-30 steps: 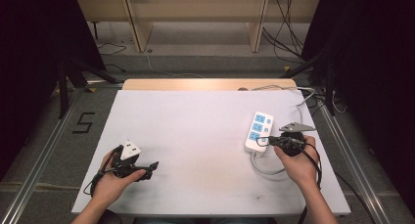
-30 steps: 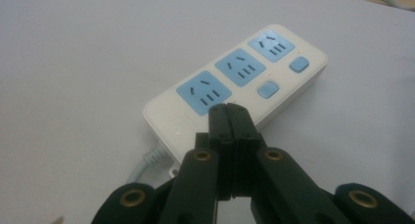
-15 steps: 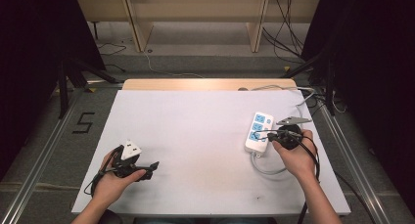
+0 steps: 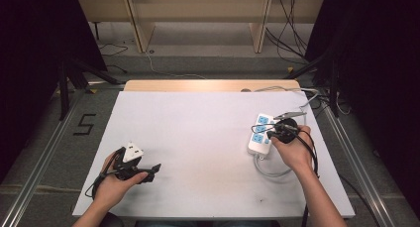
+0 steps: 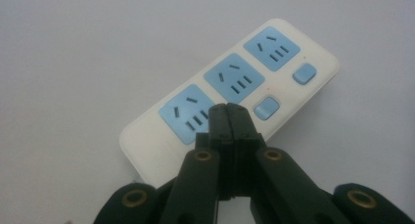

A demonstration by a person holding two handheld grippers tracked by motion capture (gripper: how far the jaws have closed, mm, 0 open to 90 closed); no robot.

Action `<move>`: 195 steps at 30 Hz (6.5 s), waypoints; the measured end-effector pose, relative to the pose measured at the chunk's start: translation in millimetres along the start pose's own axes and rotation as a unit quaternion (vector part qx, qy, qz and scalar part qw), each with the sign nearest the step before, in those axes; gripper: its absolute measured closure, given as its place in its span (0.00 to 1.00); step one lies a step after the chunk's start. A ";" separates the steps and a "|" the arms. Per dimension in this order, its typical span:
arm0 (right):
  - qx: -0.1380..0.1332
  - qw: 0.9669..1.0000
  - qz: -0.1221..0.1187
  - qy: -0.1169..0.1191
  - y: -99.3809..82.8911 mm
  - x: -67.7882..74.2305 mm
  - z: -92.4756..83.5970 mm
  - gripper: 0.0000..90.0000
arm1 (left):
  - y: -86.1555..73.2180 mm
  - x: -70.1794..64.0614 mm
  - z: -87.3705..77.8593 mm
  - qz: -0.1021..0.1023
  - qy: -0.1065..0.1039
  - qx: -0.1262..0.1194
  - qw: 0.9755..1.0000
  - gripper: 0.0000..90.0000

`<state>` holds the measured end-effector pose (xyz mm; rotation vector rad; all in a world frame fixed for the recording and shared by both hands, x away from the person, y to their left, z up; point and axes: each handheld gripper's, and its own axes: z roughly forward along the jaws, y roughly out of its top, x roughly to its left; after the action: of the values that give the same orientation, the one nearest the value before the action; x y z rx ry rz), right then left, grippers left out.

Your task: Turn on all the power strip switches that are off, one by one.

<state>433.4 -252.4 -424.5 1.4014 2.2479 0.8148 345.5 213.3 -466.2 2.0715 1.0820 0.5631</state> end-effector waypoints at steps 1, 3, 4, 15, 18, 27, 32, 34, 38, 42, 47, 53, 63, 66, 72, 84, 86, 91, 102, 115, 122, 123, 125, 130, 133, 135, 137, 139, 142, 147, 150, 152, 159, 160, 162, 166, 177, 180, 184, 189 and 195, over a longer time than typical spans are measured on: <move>0.006 1.000 -0.003 0.000 1.0 0.2 1.2 1.00 | 0.1 0.0 0.1 0.000 0.000 0.001 1.000 0.21; 0.018 1.000 -0.009 0.001 3.3 0.6 3.8 1.00 | 0.1 0.1 0.0 0.001 -0.001 0.003 1.000 0.21; 0.025 1.000 -0.009 0.001 4.5 0.5 5.0 1.00 | 0.0 0.0 0.2 0.001 0.000 0.002 1.000 0.21; 0.080 0.997 0.003 0.011 14.6 -3.6 17.8 1.00 | 0.0 -0.1 0.0 0.003 -0.001 0.003 1.000 0.21; 0.090 0.996 0.006 0.013 14.4 -4.5 20.6 1.00 | 0.0 -0.1 0.0 0.003 -0.001 0.003 1.000 0.21; 0.101 0.995 0.011 0.018 15.0 -6.0 24.2 1.00 | 0.0 -0.3 0.3 0.004 -0.001 0.003 1.000 0.21; 0.110 0.994 0.006 0.014 15.7 -4.8 25.1 1.00 | 0.2 -0.7 0.1 0.005 -0.002 0.003 1.000 0.21; 0.114 0.993 0.004 0.011 16.6 -3.9 25.7 1.00 | 0.3 -0.9 0.2 0.006 -0.002 0.003 1.000 0.21; 0.121 0.993 0.002 0.007 17.7 -2.8 26.8 1.00 | 0.3 -1.1 0.1 0.006 -0.001 0.003 1.000 0.21; 0.121 0.993 0.000 0.005 17.5 -2.3 27.4 1.00 | 0.3 -0.9 0.2 0.007 -0.002 0.003 1.000 0.22; 0.122 0.992 0.014 0.010 16.9 -3.9 27.7 1.00 | 0.5 -2.1 0.0 0.006 -0.001 0.002 1.000 0.22; 0.121 0.992 0.017 0.011 17.1 -4.1 29.4 1.00 | 0.6 -2.3 -0.1 0.009 -0.002 0.002 1.000 0.22; 0.073 0.997 0.029 0.008 25.8 -8.9 18.9 1.00 | 0.4 -0.4 0.7 0.007 -0.003 0.003 1.000 0.22; 0.057 0.998 0.035 0.005 35.8 -13.8 10.2 1.00 | 0.3 -0.7 0.6 0.007 -0.002 0.003 1.000 0.22; 0.065 0.997 0.032 0.002 46.9 -17.0 7.5 1.00 | 0.0 -0.8 -0.2 0.006 -0.001 0.001 1.000 0.22; 0.081 0.996 0.029 -0.005 53.1 -23.1 16.5 1.00 | -0.1 -0.6 0.3 0.006 -0.001 0.004 1.000 0.22; 0.082 0.996 0.030 -0.007 54.7 -23.9 16.4 1.00 | -0.1 -0.7 0.2 0.007 -0.001 0.004 1.000 0.22; 0.081 0.996 0.034 -0.011 59.2 -27.6 17.1 1.00 | -0.3 -0.5 0.5 0.006 -0.002 0.003 1.000 0.22; 0.084 0.996 0.038 -0.019 67.8 -35.0 20.1 1.00 | -0.4 -0.3 0.6 0.006 -0.001 0.003 1.000 0.22; 0.095 0.994 0.044 -0.023 70.2 -40.8 29.6 1.00 | -0.6 0.2 1.2 0.006 -0.002 0.005 1.000 0.23; 0.101 0.994 0.042 -0.026 71.2 -41.9 36.8 1.00 | -0.7 -0.1 1.0 0.006 -0.002 0.004 1.000 0.23; 0.102 0.993 0.044 -0.027 71.2 -42.0 37.8 1.00 | -0.7 0.0 1.0 0.007 -0.002 0.004 1.000 0.23; 0.103 0.993 0.044 -0.028 71.2 -43.1 39.4 1.00 | -0.7 0.0 1.0 0.006 -0.001 0.004 1.000 0.23; 0.104 0.993 0.049 -0.029 71.1 -47.2 42.5 1.00 | -0.7 0.0 0.8 0.006 -0.001 0.003 1.000 0.23; 0.106 0.992 0.053 -0.030 71.4 -49.1 43.5 1.00 | -0.7 0.0 0.9 0.005 -0.001 0.004 1.000 0.23; 0.107 0.992 0.052 -0.032 71.9 -50.5 43.9 1.00 | -0.7 -0.1 1.1 0.006 -0.001 0.004 1.000 0.23; 0.107 0.992 0.054 -0.033 73.0 -51.7 44.0 1.00 | -0.6 -0.1 1.1 0.007 -0.002 0.003 1.000 0.23; 0.108 0.992 0.055 -0.034 74.1 -52.8 44.3 1.00 | -0.6 -0.2 1.0 0.007 -0.001 0.004 1.000 0.23; 0.109 0.992 0.058 -0.035 75.6 -54.3 45.2 1.00 | -0.7 0.1 1.0 0.006 -0.001 0.004 1.000 0.23; 0.114 0.991 0.064 -0.031 75.1 -56.5 49.1 1.00 | -0.6 0.3 0.8 0.008 -0.001 0.005 1.000 0.23; 0.117 0.990 0.067 -0.032 74.0 -58.0 51.8 1.00 | -0.7 0.4 0.7 0.007 0.000 0.005 1.000 0.23; 0.119 0.990 0.068 -0.033 73.3 -58.6 53.4 1.00 | -0.7 0.4 0.5 0.007 -0.001 0.005 1.000 0.23; 0.121 0.990 0.068 -0.032 73.2 -58.9 56.7 1.00 | -0.6 0.3 1.0 0.009 -0.002 0.005 1.000 0.23; 0.123 0.990 0.068 -0.032 73.0 -58.9 57.6 1.00 | -0.7 0.2 1.0 0.008 -0.001 0.004 1.000 0.23; 0.126 0.989 0.070 -0.032 72.7 -59.1 59.4 1.00 | -0.8 0.2 1.0 0.007 -0.001 0.005 1.000 0.23; 0.129 0.989 0.070 -0.034 72.0 -60.1 61.4 1.00 | -0.8 0.3 0.9 0.007 -0.002 0.005 1.000 0.23; 0.135 0.988 0.072 -0.037 70.4 -63.7 63.0 1.00 | -0.8 0.3 1.3 0.007 -0.002 0.004 1.000 0.23; 0.137 0.987 0.072 -0.036 70.2 -63.3 63.3 1.00 | -0.8 -0.1 1.6 0.006 -0.003 0.004 1.000 0.23; 0.137 0.988 0.068 -0.036 70.7 -61.8 63.5 1.00 | -0.7 0.1 1.4 0.007 -0.002 0.004 1.000 0.23; 0.141 0.987 0.067 -0.035 71.2 -59.7 64.0 1.00 | -0.7 0.1 1.4 0.007 -0.003 0.004 1.000 0.23; 0.147 0.986 0.066 -0.034 71.8 -59.3 63.8 1.00 | -0.8 0.0 1.6 0.006 -0.003 0.004 1.000 0.23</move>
<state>545.7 -263.7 -426.8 1.6984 2.3128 0.4786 346.1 213.0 -467.8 2.0869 1.0715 0.5571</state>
